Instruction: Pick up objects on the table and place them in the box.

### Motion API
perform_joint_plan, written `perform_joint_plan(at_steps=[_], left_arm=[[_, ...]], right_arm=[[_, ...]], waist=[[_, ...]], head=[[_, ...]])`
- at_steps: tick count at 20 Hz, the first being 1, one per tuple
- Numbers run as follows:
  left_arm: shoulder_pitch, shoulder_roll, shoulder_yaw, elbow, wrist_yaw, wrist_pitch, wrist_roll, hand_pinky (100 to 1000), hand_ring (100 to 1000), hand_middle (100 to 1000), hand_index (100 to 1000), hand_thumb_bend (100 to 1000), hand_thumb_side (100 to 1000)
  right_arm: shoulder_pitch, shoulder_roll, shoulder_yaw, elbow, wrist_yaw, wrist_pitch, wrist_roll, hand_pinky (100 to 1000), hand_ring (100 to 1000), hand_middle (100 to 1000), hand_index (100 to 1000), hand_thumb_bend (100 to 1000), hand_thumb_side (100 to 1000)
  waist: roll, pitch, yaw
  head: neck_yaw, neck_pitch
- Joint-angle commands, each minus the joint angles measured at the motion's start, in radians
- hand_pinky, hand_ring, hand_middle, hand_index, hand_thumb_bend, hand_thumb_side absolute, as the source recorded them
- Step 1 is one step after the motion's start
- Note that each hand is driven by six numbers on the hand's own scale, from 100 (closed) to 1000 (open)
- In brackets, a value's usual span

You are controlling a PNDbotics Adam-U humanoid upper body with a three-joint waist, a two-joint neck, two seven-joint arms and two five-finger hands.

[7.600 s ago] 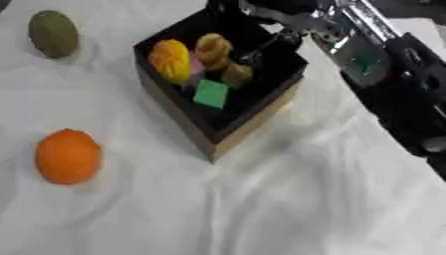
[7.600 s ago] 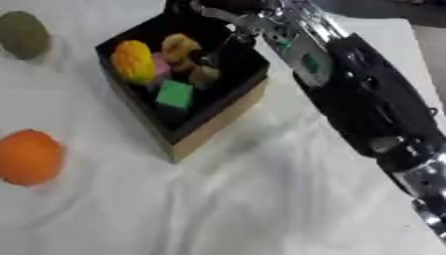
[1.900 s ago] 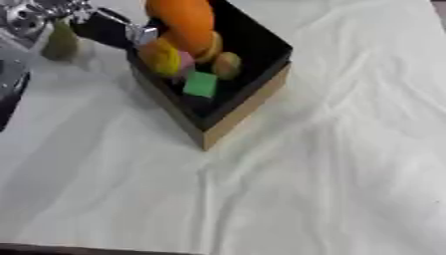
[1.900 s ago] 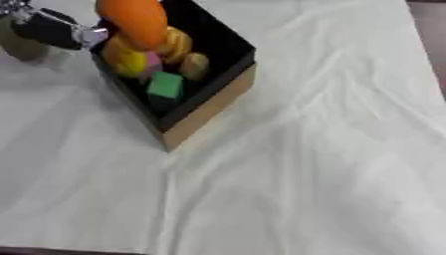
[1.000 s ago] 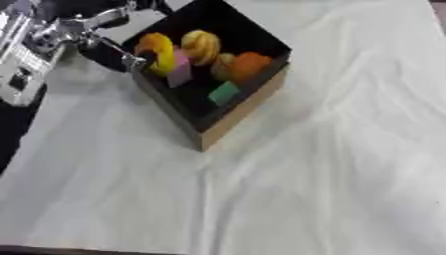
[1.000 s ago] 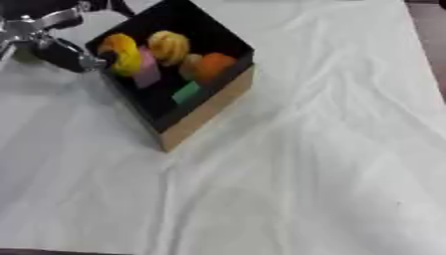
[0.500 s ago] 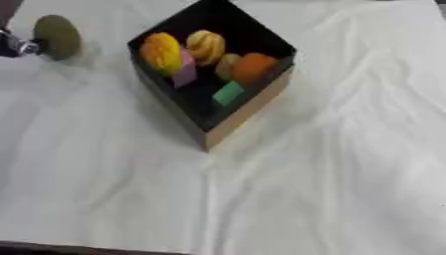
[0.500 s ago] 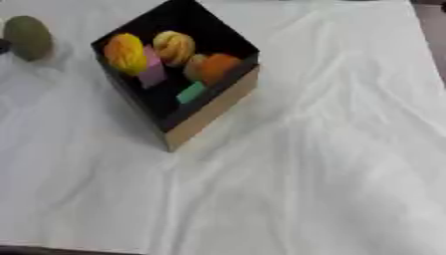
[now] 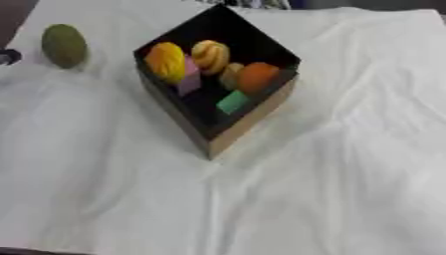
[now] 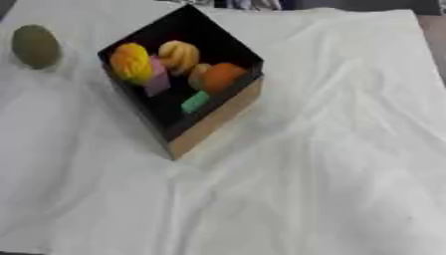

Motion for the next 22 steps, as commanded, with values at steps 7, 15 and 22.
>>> perform_joint_plan(at_steps=[7,15,22], left_arm=[[-0.065,-0.004,0.019,0.085,0.048,-0.005,0.026,857,849,813,874,444,193],[-0.094,-0.019,0.014,0.105,0.046,-0.031,-0.009,861,855,818,886,460,238],[-0.107,-0.032,0.014,0.131,0.016,-0.032,-0.036,859,857,820,888,459,219]], right_arm=[[-0.004,-0.03,-0.018,-0.014,0.016,0.006,-0.006,884,879,705,756,100,388],[-0.008,-0.025,-0.017,-0.014,0.02,0.009,-0.006,885,875,703,755,100,409],[-0.012,-0.019,-0.017,-0.014,0.019,0.011,-0.007,885,874,700,754,100,425]], waist=[[0.007,0.007,-0.019],[0.008,0.031,-0.031],[0.008,0.045,-0.043]], head=[[0.016,-0.032],[0.02,-0.032],[0.026,-0.037]])
